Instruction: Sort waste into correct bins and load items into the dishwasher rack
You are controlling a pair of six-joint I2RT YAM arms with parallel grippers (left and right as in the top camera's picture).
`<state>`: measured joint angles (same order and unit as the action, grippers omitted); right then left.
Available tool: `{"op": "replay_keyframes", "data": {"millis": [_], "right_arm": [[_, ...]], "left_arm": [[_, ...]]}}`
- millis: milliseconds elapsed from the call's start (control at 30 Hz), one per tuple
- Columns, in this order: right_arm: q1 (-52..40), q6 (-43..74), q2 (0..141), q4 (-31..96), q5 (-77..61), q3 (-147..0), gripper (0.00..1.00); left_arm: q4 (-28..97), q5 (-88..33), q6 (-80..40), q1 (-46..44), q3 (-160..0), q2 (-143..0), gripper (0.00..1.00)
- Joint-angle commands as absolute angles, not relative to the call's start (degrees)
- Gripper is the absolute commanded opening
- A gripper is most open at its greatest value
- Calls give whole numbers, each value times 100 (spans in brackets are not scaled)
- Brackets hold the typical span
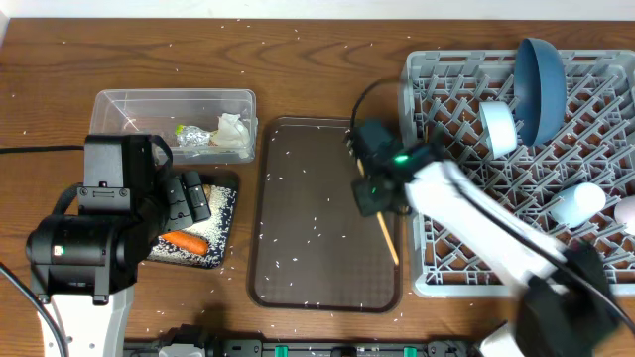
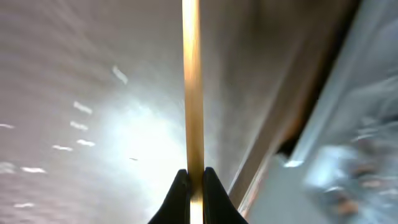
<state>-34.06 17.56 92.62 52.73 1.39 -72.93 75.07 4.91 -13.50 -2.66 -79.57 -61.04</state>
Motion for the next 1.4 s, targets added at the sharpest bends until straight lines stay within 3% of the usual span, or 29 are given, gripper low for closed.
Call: {"op": "replay_keyframes", "data": {"millis": [0,300,733,933,1133,1167,1200,1367], "right_arm": [[-3028,1533,8392,5378,495,-7577,1],[-1599,1446,8027,5544,502,-7422,1],[-1562,2014,9109,4799,537,-7109,2],[-1603,1575,8667,4936,-427,-7133,63],[-1835,1581,7599,5443,-576,-7133,66],[-1892,1579,7378,5513,-679,-7133,75],[-1944,1579,7159,5601,-753,-7133,99],[-2126,1579,6351,6130,-838,-7133,99]], "left_arm": [[7522,563,-1380,-231,-8060,-6108,98],[7522,563,-1380,-231,-8060,-6108,98],[7524,563,-1380,-231,-8060,-6108,98],[7524,563,-1380,-233,-8060,-6108,98],[7524,563,-1380,-231,-8060,-6108,98],[7522,563,-1380,-231,-8060,-6108,98],[7522,563,-1380,-231,-8060,-6108,98],[7522,563,-1380,-231,-8060,-6108,98]]}}
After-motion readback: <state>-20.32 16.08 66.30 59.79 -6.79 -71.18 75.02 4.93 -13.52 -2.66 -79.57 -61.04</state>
